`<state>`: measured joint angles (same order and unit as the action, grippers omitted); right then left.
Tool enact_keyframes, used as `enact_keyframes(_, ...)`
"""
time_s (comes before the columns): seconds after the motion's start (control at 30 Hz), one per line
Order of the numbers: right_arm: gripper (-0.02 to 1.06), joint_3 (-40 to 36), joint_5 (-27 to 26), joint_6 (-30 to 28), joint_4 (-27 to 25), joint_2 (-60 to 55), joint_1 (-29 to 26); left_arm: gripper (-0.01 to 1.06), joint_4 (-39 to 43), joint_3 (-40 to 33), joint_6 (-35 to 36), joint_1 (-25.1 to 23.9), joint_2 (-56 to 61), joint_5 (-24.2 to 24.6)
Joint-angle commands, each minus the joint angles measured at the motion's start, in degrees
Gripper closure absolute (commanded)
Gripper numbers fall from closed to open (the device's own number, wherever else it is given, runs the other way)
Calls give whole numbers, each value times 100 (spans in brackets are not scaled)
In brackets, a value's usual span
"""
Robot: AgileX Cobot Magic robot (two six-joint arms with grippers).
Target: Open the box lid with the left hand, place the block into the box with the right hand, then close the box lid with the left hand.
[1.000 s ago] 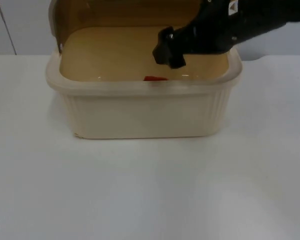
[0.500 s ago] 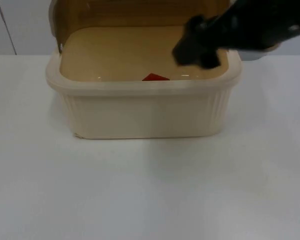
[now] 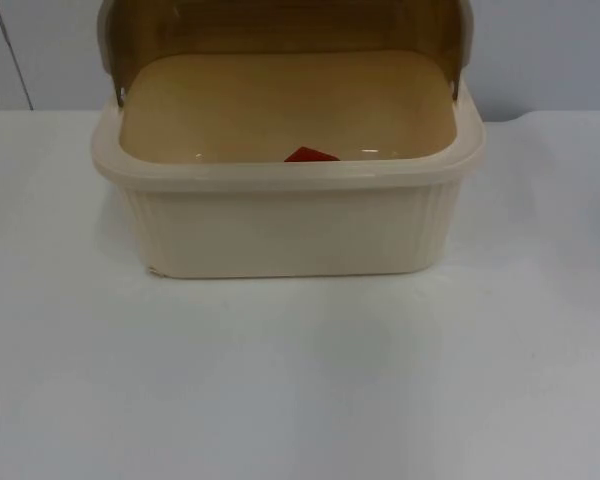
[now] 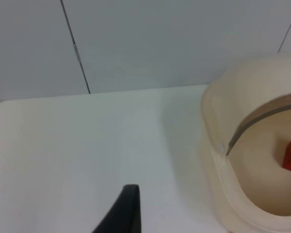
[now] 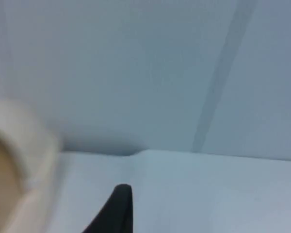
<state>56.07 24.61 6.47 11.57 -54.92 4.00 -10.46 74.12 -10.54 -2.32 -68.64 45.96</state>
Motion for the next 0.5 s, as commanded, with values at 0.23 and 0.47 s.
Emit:
enact_keyframes(0.23, 1, -25, 460, -132, -18, 719, -977, 1, -122, -19, 27, -2, 1, -41)
enact_keyframes(0.47, 1, -25, 450, -59, -9, 719, -948, 1, -134, -19, 109, -2, 1, -41)
